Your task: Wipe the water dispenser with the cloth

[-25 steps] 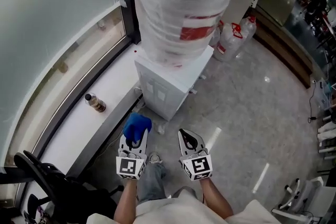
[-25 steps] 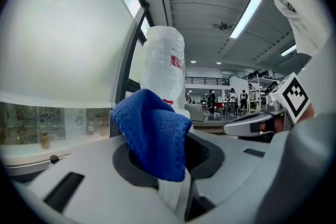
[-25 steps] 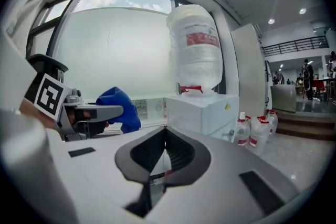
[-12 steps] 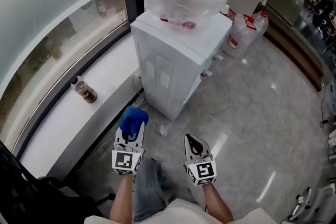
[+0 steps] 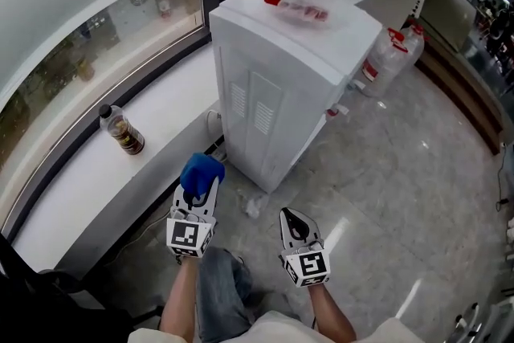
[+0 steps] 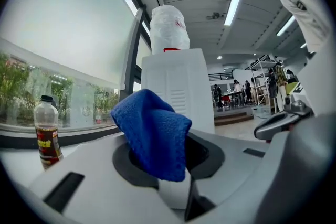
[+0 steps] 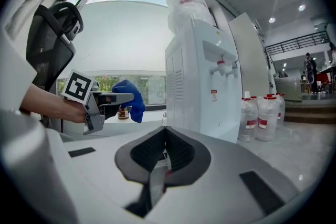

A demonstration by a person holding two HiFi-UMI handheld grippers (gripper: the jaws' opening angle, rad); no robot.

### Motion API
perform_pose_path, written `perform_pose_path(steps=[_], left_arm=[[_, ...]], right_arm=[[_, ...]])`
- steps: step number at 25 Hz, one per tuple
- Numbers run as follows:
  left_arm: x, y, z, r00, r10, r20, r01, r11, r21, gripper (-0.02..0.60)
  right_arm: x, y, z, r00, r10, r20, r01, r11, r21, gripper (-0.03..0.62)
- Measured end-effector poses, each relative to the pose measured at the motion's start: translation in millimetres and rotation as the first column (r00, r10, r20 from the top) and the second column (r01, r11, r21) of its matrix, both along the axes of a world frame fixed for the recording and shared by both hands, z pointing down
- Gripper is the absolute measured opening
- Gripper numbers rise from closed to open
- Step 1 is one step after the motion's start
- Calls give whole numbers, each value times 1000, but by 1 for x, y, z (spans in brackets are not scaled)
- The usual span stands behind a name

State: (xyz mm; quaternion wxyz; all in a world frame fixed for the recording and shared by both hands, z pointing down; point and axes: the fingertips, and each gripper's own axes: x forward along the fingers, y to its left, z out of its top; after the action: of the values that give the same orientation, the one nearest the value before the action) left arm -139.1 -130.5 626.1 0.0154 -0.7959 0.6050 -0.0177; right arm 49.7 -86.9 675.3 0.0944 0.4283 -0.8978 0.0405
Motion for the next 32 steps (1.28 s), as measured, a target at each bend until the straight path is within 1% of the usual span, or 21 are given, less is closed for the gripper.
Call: perform_pose_path(steps=[3, 8, 11, 16, 21, 24, 28, 32], left_arm=[[1, -7, 8, 1000, -2, 5, 2, 1000, -5, 110], [-6, -23, 18, 999, -6, 38, 6, 1000, -2, 110], [-18, -49, 29, 1000, -2, 31, 2, 1000, -15, 110], [-38, -101, 49, 1000, -24, 12, 24, 997, -70, 112], [-44, -138, 56, 998, -22, 52, 27, 995, -92, 110], [-40, -160, 50, 998, -14, 60, 18, 997, -78, 110], [-24, -178, 44, 995, 30, 92, -23, 997, -71, 110], [-2, -181, 39, 995, 56, 87, -51, 997, -56, 110]], right_arm=[[3, -4, 10, 1000, 3, 8, -3, 1000, -13, 15], [9, 2, 20, 1000, -25, -8, 24, 999, -28, 15], [21, 3, 23, 1000, -21, -15, 21, 999, -30, 15], [36, -1, 36, 999, -5, -35, 3, 999, -48, 15], [46, -3, 41, 998, 1, -58, -4, 998, -60, 15], [55, -8, 43, 997, 10, -73, -15, 998, -59, 15], [65, -9, 51, 996, 26, -86, -33, 997, -73, 15], [66, -6, 54, 995, 27, -92, -34, 997, -74, 15]])
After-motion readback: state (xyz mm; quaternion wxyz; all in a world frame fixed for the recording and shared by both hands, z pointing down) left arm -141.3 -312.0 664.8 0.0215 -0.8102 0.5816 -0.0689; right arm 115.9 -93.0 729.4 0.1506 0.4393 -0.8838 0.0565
